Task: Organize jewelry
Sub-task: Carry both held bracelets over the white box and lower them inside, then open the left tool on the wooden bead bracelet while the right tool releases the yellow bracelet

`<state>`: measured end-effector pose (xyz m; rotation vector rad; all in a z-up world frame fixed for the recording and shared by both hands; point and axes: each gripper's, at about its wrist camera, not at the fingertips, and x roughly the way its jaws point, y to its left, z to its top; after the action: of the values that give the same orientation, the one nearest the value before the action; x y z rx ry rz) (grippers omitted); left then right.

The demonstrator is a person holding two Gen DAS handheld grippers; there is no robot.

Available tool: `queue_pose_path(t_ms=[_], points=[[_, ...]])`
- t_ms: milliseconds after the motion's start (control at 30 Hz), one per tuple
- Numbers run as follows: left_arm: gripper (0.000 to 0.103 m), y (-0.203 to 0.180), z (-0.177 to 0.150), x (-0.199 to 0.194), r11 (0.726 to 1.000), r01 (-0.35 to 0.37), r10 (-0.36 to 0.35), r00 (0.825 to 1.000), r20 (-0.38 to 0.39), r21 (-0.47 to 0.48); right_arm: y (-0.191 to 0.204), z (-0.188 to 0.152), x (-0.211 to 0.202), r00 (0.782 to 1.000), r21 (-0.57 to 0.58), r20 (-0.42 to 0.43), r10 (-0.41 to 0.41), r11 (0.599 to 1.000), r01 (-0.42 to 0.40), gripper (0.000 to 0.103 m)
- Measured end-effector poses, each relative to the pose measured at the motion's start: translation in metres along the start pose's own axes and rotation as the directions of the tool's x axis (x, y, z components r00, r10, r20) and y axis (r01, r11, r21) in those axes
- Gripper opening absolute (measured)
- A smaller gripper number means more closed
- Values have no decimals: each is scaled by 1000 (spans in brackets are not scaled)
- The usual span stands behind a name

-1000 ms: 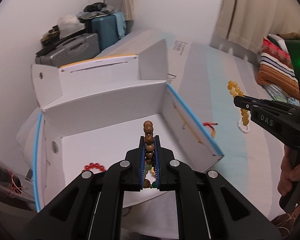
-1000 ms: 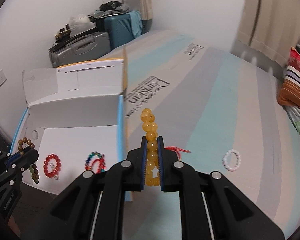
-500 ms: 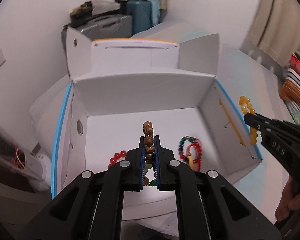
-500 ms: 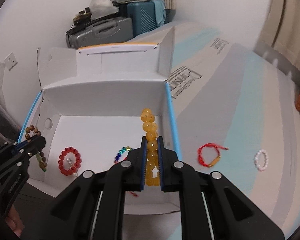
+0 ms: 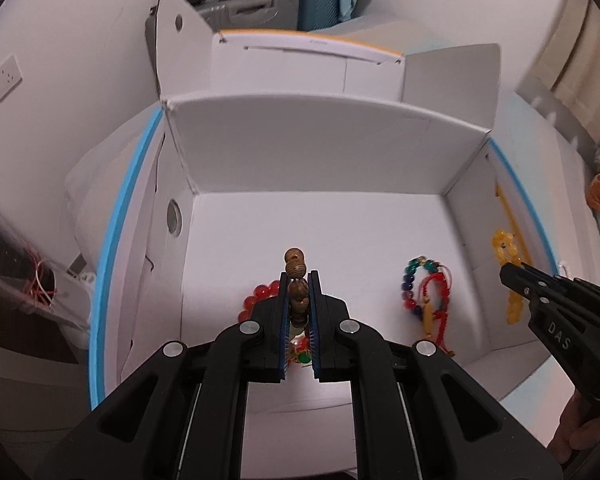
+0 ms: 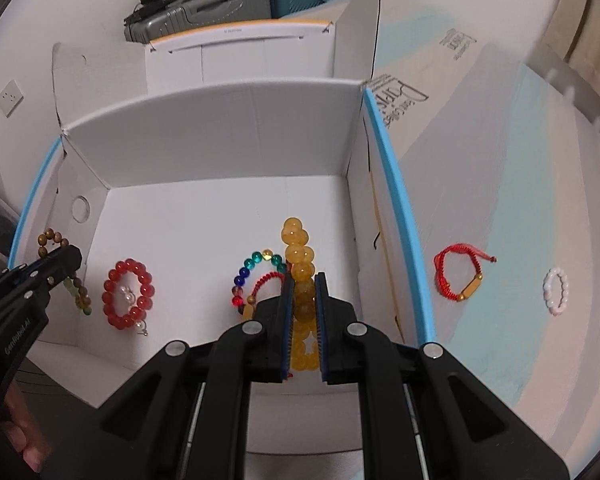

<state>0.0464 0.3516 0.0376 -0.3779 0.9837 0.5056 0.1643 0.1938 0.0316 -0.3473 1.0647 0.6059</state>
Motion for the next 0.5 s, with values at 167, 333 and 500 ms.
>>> queue_pose_path(t_ms=[167, 333, 500], points=[[8, 2, -1, 6, 1000, 2, -2, 1000, -12, -6, 4, -2, 6, 1000, -11, -16, -4, 1000, 4, 9], [9, 1, 0, 8, 1000, -19, 19, 1000, -2, -3, 8, -1, 6, 1000, -16, -9, -9, 1000, 9, 11], [43, 1, -1, 5, 999, -45, 45, 999, 12, 2, 8, 0, 1, 1000, -11, 8, -9, 1000, 9, 31]])
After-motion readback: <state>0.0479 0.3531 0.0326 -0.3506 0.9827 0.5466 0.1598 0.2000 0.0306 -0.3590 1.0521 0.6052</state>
